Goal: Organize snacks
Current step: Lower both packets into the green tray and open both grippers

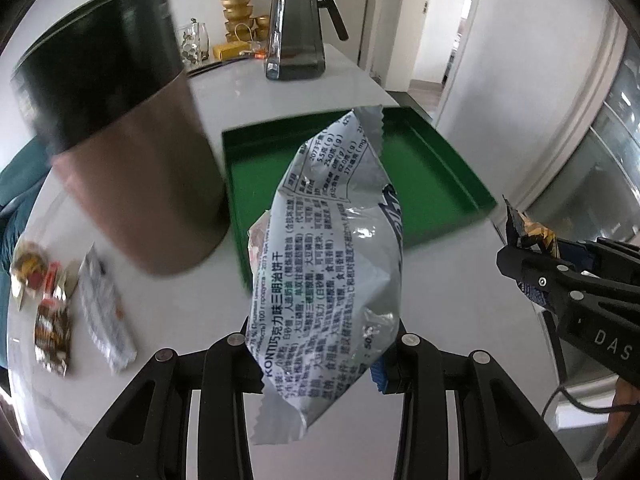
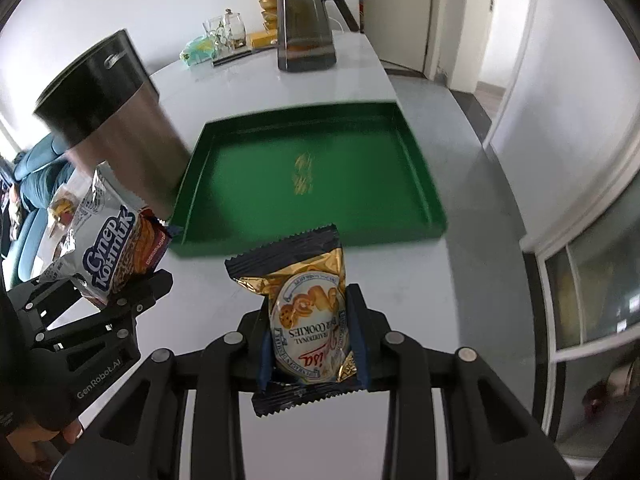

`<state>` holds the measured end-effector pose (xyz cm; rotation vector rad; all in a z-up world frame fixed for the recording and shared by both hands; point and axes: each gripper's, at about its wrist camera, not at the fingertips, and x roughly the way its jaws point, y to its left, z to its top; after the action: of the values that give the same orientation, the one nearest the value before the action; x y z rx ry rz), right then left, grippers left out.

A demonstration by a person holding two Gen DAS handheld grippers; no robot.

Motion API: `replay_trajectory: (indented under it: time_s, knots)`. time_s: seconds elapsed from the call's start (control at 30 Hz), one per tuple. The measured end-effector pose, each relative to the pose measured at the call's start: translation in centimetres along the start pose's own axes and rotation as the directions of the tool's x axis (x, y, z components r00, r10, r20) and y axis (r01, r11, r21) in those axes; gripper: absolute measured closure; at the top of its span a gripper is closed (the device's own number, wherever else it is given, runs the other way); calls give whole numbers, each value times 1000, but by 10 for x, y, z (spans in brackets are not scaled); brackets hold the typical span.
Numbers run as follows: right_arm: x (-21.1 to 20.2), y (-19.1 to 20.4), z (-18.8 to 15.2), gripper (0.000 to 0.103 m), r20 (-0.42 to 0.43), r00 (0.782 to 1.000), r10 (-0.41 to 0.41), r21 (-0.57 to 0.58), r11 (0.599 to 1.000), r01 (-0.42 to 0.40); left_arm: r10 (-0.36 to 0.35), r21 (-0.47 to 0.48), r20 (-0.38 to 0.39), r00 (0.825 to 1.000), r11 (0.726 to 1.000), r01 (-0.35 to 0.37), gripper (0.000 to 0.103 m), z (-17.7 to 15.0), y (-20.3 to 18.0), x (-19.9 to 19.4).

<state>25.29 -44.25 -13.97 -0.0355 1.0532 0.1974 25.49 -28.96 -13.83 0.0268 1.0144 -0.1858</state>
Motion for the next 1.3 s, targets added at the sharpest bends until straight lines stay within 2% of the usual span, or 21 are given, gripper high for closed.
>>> replay_trajectory:
  time_s: [0.2, 0.3, 0.43, 0.63, 0.8, 0.97, 1.1, 1.2, 1.23, 1.27, 1.3]
  knots:
    - [36, -17, 58, 103, 4, 1000, 16, -30, 999, -16, 22, -57, -6, 1000, 998, -22, 71, 48, 5, 39]
    - [67, -24, 85, 103, -33, 999, 36, -25, 999, -37, 27, -90, -32, 999, 995, -30, 71, 62, 13, 65]
    - [101, -30, 105, 103, -88, 995, 37, -29, 999, -40, 42, -113, -75, 996, 992, -50, 71, 76, 17, 94]
    - [138, -42, 110, 103, -159, 987, 32, -9, 999, -34, 64, -124, -125, 990, 989, -79, 71, 79, 19, 125]
    - [144, -49, 103, 103, -180, 983, 30, 0, 1000, -31, 84, -108, -167, 982, 989, -103, 71, 79, 16, 142]
    - [155, -55, 99, 103, -202, 979, 33, 17, 999, -30, 97, -82, -168, 981, 990, -112, 71, 79, 9, 144]
    - [157, -52, 98, 103, -185, 983, 21, -3, 1000, -22, 104, -85, -162, 981, 989, -119, 70, 77, 8, 144]
    - [157, -53, 98, 103, -185, 982, 22, 5, 1000, -22, 107, -87, -165, 980, 989, -122, 66, 74, 7, 139]
    - [157, -54, 98, 100, -186, 982, 23, 13, 1000, -21, 111, -87, -165, 980, 988, -126, 64, 75, 7, 139]
    - [157, -56, 98, 96, -183, 983, 26, 23, 999, -22, 120, -86, -165, 979, 987, -135, 56, 75, 8, 139]
    - [156, -58, 97, 75, -179, 983, 26, 29, 999, -21, 131, -85, -165, 978, 986, -146, 46, 74, 9, 140]
